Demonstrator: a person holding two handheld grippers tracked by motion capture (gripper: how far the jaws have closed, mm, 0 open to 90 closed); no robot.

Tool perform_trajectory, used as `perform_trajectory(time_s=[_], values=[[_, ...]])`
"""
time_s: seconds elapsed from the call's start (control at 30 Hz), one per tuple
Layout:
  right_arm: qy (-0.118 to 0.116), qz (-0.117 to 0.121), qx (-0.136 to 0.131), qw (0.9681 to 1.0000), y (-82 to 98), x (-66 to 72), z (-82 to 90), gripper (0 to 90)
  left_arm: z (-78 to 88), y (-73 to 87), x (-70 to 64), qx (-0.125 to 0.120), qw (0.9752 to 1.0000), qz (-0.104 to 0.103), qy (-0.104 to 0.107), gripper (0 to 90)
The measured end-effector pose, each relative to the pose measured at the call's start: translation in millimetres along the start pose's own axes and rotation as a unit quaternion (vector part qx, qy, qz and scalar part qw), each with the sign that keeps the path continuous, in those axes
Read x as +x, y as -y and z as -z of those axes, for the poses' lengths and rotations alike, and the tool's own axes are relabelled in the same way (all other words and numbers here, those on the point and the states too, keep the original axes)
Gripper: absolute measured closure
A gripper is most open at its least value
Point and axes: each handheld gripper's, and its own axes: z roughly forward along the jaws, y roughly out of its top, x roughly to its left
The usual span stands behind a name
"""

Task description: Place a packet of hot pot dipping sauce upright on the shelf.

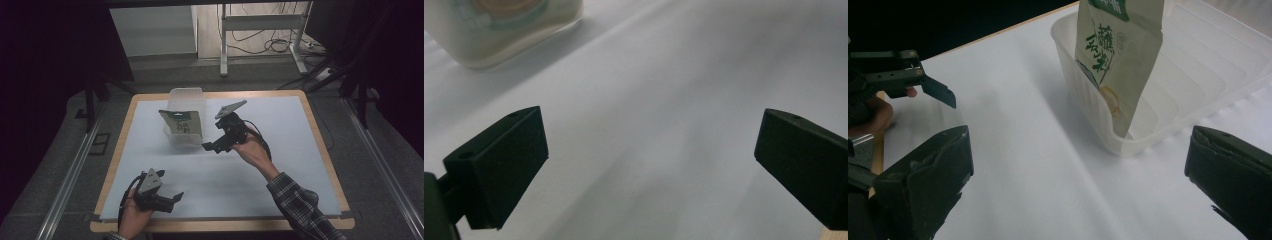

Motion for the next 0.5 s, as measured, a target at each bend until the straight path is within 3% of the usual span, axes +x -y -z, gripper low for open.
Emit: perform_trajectory(time_s=[0.5], values=[[0.011, 0.000, -0.006, 0.9999, 18.6, 2.7, 18.9, 0.0, -0.3, 0.1, 0.1, -0.003, 1.0000, 0.003, 0.002, 0.5]])
